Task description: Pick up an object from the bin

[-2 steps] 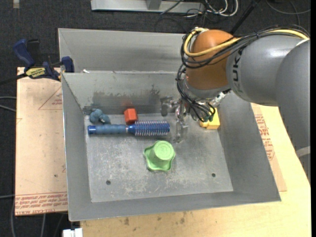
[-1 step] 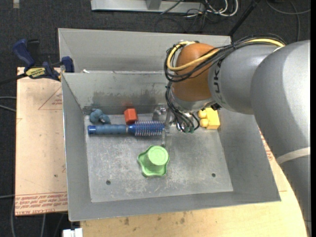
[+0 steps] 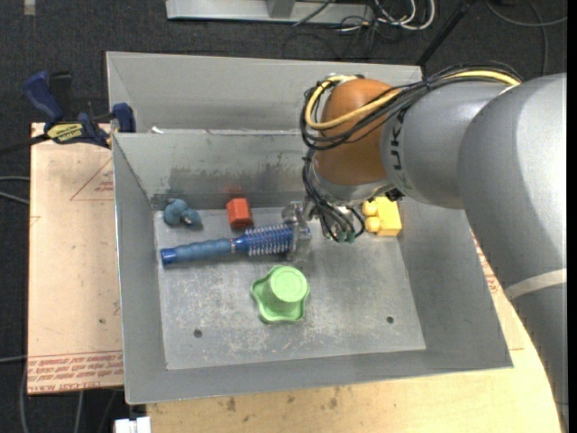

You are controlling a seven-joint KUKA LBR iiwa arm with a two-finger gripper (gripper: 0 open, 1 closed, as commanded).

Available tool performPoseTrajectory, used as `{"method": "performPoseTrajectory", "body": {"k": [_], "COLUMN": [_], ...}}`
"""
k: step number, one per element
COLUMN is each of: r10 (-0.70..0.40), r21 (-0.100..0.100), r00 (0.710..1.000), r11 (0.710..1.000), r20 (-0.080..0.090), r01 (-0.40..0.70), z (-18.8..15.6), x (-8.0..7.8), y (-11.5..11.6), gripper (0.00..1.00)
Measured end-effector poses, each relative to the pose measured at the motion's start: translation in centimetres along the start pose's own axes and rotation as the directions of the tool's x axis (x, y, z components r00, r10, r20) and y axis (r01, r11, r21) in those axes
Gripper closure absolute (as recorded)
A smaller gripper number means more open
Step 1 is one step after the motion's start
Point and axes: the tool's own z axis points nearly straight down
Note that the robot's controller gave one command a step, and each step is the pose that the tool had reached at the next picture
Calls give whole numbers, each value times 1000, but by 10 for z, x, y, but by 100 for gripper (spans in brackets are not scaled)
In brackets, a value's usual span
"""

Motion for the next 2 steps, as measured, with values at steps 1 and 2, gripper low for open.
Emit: {"method": "performPoseTrajectory", "body": {"k": [1,2], "r10": [-17,-308], "r21": [1,2], "r00": [1000,951], "r11": [1000,951], "r20": [6,3], "r01": [17,308], "z": [-124,-166], "x": [22,17], "y": [-11,-27], "gripper": [100,100]}}
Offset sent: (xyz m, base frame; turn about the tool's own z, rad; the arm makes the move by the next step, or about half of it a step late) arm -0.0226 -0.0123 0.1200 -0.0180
